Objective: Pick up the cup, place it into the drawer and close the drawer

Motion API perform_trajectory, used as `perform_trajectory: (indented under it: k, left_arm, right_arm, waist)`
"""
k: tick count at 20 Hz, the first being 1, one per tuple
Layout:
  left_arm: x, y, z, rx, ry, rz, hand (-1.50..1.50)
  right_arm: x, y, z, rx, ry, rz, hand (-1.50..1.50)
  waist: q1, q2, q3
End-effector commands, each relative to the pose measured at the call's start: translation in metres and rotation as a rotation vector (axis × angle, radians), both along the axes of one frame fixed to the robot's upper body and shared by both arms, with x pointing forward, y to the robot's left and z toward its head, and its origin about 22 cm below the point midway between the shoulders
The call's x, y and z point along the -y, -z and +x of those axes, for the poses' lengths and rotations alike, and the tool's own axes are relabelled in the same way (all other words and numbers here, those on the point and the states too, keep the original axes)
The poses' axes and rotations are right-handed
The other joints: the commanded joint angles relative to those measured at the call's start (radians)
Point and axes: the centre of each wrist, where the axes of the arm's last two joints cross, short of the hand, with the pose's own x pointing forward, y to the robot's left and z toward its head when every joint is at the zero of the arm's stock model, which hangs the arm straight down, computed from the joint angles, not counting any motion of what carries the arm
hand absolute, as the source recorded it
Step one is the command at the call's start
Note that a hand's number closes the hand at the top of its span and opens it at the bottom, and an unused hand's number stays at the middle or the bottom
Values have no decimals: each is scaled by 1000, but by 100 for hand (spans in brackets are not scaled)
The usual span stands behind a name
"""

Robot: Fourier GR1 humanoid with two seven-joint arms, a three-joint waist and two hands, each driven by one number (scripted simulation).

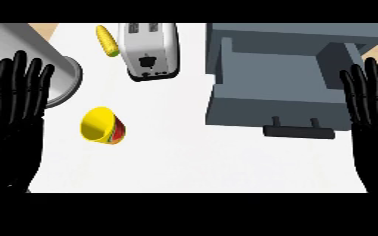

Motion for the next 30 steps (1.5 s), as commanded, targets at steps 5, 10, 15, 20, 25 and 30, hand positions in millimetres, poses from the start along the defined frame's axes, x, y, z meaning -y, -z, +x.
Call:
perform_trajectory:
  k: [5, 10, 15, 20, 25, 30]
  left_arm:
    - [-12, 5, -16, -37, 312, 7, -150]
    - [-35, 30, -33, -234, 387, -208, -150]
    - [-54, 58, -24, -267, 388, -223, -150]
    - [-76, 68, 5, -311, 312, -220, -150]
    - [-93, 113, 8, -349, 216, -146, -150]
    - [-97, 135, -12, -382, 137, -136, -150]
  right_arm:
    - [1, -3, 2, 4, 14, 40, -150]
    - [7, 12, -2, -86, -37, -87, -150]
    - [-1, 21, 34, -100, -52, -76, -150]
    - [4, 15, 11, -82, -56, -83, -150]
    - [17, 6, 24, -70, -49, -87, -150]
    - [23, 14, 19, -81, -41, -80, -150]
  waist:
    - [-33, -24, 28]
    - [-28, -24, 28]
    - [-26, -21, 28]
    - [-37, -22, 28]
    - [-39, -21, 28]
    - [-35, -23, 28]
